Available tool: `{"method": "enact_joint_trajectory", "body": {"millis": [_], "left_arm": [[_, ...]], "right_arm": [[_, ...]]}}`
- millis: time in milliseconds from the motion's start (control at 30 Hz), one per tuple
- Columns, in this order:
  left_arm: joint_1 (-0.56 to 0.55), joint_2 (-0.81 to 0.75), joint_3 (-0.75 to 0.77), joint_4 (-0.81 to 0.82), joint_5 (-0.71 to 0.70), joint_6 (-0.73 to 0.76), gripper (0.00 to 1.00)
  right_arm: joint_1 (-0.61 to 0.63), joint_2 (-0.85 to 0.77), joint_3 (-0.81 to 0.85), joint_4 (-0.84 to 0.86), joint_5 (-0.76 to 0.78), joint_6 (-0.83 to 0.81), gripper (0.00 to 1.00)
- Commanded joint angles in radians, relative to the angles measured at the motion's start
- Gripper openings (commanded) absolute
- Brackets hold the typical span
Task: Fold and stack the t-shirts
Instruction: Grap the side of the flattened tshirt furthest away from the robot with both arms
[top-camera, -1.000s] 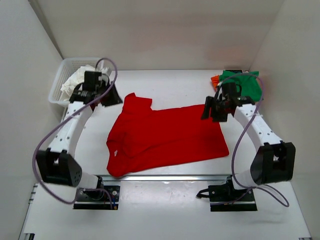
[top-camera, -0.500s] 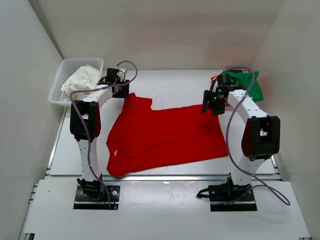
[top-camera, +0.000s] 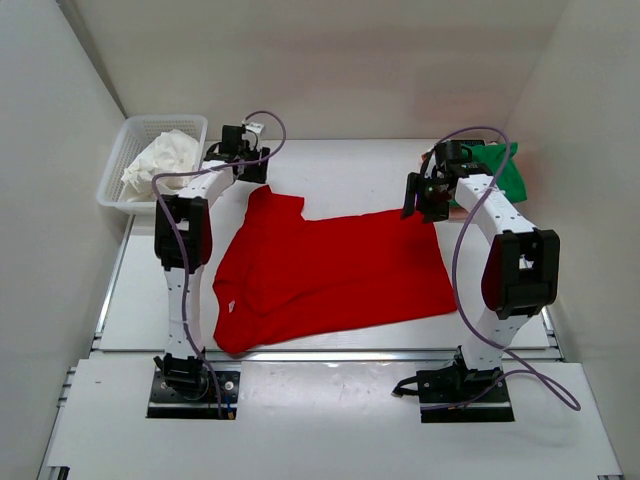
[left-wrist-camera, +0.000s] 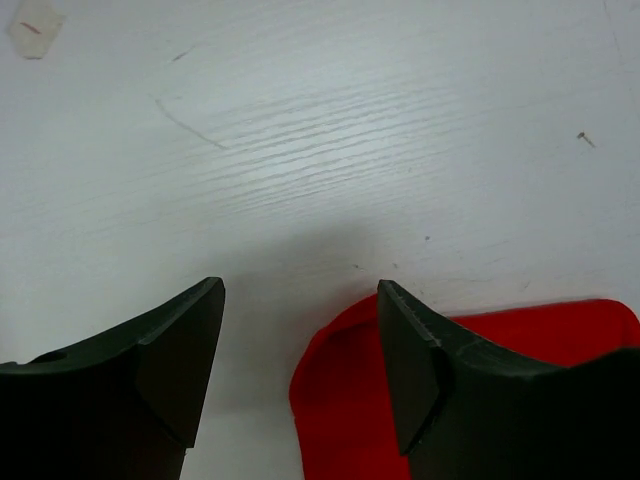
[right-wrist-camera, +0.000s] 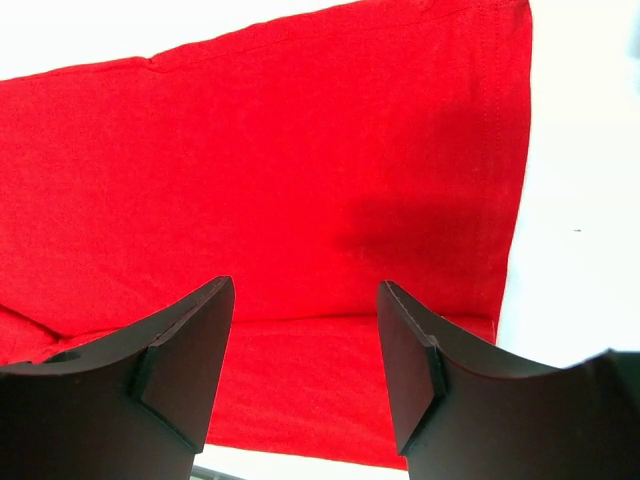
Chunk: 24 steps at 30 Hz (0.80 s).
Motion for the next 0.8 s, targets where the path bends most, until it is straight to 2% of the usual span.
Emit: {"method": "enact_joint_trajectory", "body": {"millis": [0,200,400,633,767], "left_arm": [[-0.038,0.037,0.105,-0.110,0.022,0.061,0.74],[-0.059,0.113,0.242,-0.245,0.028,0.095,0.76],[-0.055,0.143,0.290,-0.323,0.018,0.087,0.68],[-0.042,0.160,0.310,-0.375,-0.006,0.087,0.67],[-0.055,0.207,0.394,-0.443,-0.036,0.098,0.67]], "right_arm": [[-0.007,-0.011,0.030,0.025,-0.009,-0.002,0.57],[-0.021,-0.019,0.004,0.034,-0.025,0.004,0.56],[-0.027,-0.036,-0.007,0.041,-0.029,0.006,0.56],[-0.045,-0.036,0.002,0.038,-0.039,-0.002,0.56],[-0.056,-0.031,0.029,0.031,-0.038,-0.006,0.56]]}}
